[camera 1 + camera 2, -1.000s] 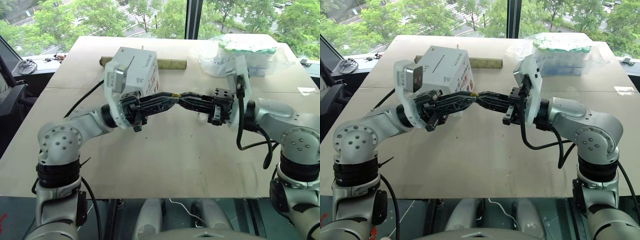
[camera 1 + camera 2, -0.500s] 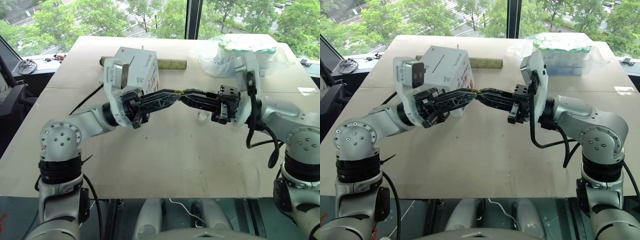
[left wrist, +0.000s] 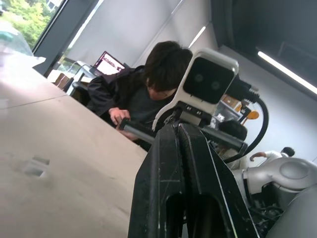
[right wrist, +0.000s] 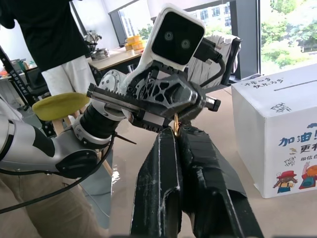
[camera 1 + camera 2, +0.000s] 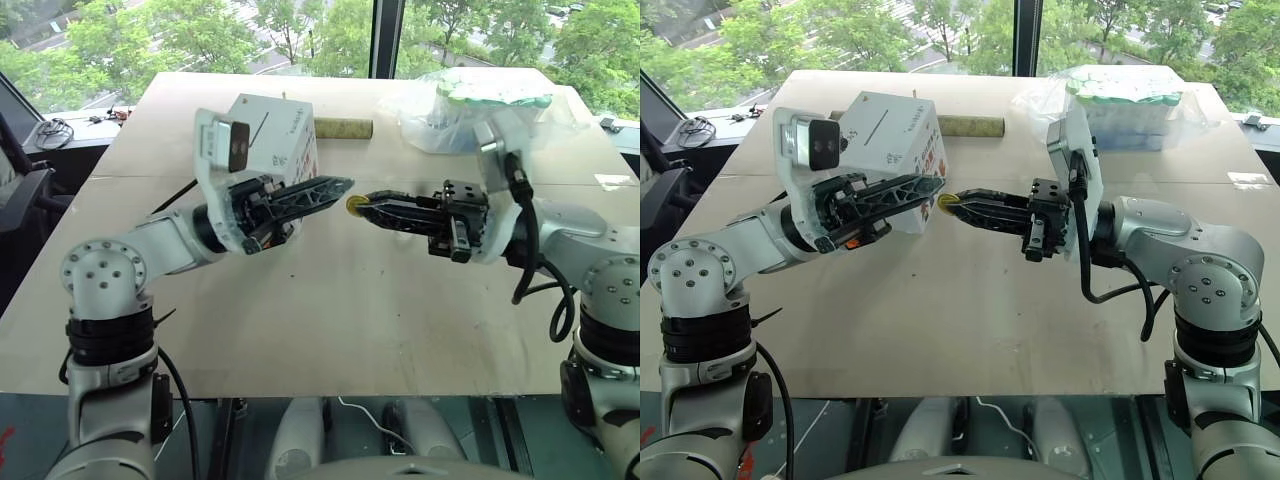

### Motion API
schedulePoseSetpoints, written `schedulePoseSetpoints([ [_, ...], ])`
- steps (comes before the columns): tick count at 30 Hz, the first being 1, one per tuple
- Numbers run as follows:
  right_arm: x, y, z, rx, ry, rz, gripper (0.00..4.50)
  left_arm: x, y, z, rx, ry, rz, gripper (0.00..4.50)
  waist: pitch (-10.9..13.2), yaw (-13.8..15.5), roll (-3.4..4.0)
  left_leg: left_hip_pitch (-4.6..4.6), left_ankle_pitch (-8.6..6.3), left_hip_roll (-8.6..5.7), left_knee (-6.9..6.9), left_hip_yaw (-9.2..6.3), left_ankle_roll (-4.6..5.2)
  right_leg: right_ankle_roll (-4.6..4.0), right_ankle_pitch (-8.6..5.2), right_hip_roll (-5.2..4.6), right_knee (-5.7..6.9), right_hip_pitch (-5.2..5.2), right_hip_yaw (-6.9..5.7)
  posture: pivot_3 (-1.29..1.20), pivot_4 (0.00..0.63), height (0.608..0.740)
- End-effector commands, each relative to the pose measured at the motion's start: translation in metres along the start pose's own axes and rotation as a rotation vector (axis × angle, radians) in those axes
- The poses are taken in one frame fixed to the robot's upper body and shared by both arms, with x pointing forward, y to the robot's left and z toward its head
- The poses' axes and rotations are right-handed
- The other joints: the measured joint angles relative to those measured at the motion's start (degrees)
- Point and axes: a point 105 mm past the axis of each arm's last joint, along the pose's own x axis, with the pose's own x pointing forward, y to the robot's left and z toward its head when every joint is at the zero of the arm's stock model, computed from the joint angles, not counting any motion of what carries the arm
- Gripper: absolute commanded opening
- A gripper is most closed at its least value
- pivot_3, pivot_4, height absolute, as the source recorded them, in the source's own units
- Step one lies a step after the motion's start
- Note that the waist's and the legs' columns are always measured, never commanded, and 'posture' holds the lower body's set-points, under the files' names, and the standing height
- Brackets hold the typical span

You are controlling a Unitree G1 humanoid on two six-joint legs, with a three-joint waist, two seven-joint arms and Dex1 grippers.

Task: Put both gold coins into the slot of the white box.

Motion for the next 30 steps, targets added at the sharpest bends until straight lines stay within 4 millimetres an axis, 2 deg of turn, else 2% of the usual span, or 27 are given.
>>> schedulePoseSetpoints([
  [1, 0.000, 0.006, 0.010, -0.045, -0.030, 0.019, 0.00, 0.003, -0.004, 0.003, 0.089, 0.011, 0.005, 0.09, 0.0, 0.0, 0.00, 0.00, 0.00, 0.00, 0.00, 0.00, 0.00, 0.00, 0.00, 0.00, 0.00, 0.00, 0.00, 0.00, 0.150, 0.740],
  [9, 0.000, 0.004, 0.010, -0.044, -0.030, 0.009, 0.00, 0.001, -0.006, -0.002, 0.120, 0.030, -0.010, 0.09, 0.0, 0.0, 0.00, -0.01, 0.00, 0.00, 0.00, 0.00, 0.00, 0.00, 0.00, 0.00, -0.02, 0.00, 0.01, 0.00, 0.150, 0.740],
  [10, 0.000, 0.004, 0.010, -0.044, -0.029, 0.007, 0.00, 0.001, -0.005, -0.001, 0.135, 0.028, -0.001, 0.60, 0.0, 0.0, 0.00, -0.01, 0.00, 0.00, -0.01, 0.01, 0.00, 0.00, 0.00, -0.01, -0.03, 0.00, 0.01, 0.00, 0.150, 0.740],
  [11, 0.000, 0.004, 0.010, -0.044, -0.029, 0.006, 0.00, 0.001, -0.002, 0.001, 0.155, 0.018, 0.022, 0.85, 0.0, 0.0, 0.00, -0.01, 0.00, 0.00, -0.01, 0.00, 0.00, 0.00, 0.00, 0.00, -0.03, 0.00, 0.01, 0.00, 0.150, 0.740],
  [13, 0.000, 0.003, 0.010, -0.044, -0.030, 0.004, 0.00, 0.000, 0.001, 0.003, 0.168, 0.008, 0.038, 1.70, 0.0, 0.0, 0.00, 0.00, 0.00, 0.00, -0.02, 0.00, 0.00, 0.00, 0.00, 0.00, -0.02, 0.00, 0.00, 0.00, 0.150, 0.740],
  [19, -0.002, 0.002, 0.010, -0.042, -0.033, -0.003, 0.00, -0.007, -0.004, -0.011, 0.142, 0.070, 0.004, 1.70, 0.0, -0.1, 0.01, 0.00, 0.00, 0.01, -0.05, 0.03, 0.00, 0.00, 0.00, -0.01, -0.05, -0.01, 0.04, 0.00, 0.150, 0.740],
  [30, -0.001, 0.006, 0.010, -0.038, -0.024, 0.017, 0.00, -0.009, -0.008, -0.017, 0.145, 0.109, -0.041, 1.70, 0.0, 0.0, 0.01, 0.00, 0.00, 0.01, -0.07, 0.01, 0.00, -0.01, -0.01, -0.01, -0.05, -0.01, 0.01, 0.00, 0.150, 0.740],
])
